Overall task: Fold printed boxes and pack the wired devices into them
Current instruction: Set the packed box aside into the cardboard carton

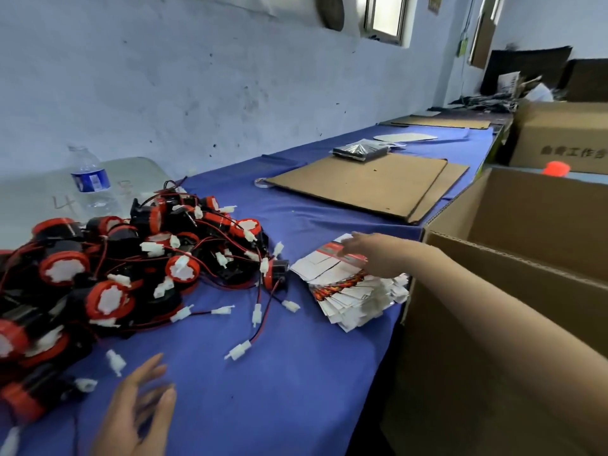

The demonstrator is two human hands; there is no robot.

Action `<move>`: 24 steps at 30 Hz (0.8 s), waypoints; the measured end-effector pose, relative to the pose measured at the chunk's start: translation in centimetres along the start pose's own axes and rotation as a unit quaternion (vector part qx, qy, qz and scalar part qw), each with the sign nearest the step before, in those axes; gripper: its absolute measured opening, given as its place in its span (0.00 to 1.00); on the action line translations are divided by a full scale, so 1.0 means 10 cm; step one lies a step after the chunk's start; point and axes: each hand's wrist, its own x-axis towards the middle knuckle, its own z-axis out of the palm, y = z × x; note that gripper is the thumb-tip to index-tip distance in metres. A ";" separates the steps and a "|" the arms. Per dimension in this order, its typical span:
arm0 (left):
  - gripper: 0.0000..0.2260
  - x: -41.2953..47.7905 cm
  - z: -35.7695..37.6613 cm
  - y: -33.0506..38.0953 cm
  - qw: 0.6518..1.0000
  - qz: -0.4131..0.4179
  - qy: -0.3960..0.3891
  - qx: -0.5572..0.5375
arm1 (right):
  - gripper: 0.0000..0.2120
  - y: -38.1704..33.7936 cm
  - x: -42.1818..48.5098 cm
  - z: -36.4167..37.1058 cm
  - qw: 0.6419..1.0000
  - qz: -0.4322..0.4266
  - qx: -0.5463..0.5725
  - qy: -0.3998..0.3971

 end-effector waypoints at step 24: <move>0.15 -0.08 -0.07 0.08 0.997 0.031 -0.015 0.072 | 0.14 0.14 0.20 -0.10 0.926 -0.078 -0.369 0.016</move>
